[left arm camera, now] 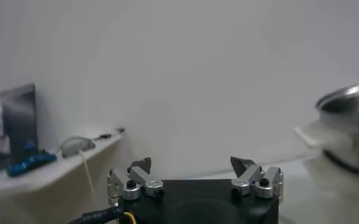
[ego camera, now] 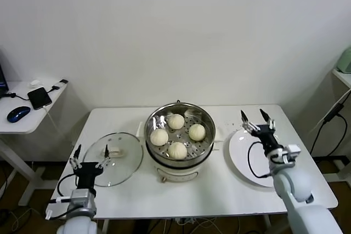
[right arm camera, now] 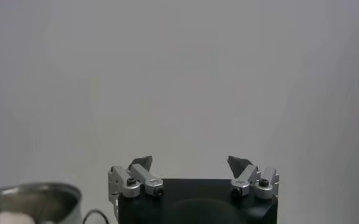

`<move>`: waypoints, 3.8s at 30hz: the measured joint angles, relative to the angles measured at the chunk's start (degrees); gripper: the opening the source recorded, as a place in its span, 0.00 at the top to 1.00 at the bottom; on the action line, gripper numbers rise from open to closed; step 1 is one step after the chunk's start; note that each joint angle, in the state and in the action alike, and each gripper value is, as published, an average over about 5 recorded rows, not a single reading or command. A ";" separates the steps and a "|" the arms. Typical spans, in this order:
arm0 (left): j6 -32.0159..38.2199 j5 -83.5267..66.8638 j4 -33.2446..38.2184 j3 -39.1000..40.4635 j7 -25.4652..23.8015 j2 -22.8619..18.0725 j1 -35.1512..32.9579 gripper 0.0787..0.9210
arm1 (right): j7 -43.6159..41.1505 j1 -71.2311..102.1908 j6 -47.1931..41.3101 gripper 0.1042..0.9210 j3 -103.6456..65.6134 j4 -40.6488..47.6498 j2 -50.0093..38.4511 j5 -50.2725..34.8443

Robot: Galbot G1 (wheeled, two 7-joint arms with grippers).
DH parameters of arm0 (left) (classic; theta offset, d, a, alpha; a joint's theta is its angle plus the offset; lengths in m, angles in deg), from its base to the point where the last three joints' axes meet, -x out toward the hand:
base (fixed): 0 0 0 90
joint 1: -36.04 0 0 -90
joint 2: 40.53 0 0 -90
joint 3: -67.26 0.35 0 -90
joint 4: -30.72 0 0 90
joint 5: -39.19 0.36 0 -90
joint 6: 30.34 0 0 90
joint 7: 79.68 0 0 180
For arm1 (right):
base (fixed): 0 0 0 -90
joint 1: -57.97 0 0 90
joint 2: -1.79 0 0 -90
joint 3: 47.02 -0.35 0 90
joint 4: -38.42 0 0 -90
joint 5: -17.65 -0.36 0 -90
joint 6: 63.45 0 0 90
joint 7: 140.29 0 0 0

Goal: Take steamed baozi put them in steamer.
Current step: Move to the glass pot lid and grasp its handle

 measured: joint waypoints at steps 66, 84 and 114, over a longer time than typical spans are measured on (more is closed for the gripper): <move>-6.30 60.43 -29.55 10.50 5.62 13.35 15.62 0.12 | 2.82 7.97 3.82 0.12 -1.07 1.78 2.52 0.75; -8.94 59.01 -31.82 11.44 5.09 13.19 18.89 0.12 | 2.73 8.04 3.89 0.12 -1.01 2.07 2.89 1.23; -8.75 56.58 -35.14 11.10 5.31 12.98 20.13 0.52 | 2.62 8.01 3.93 0.12 -0.95 2.23 3.37 1.78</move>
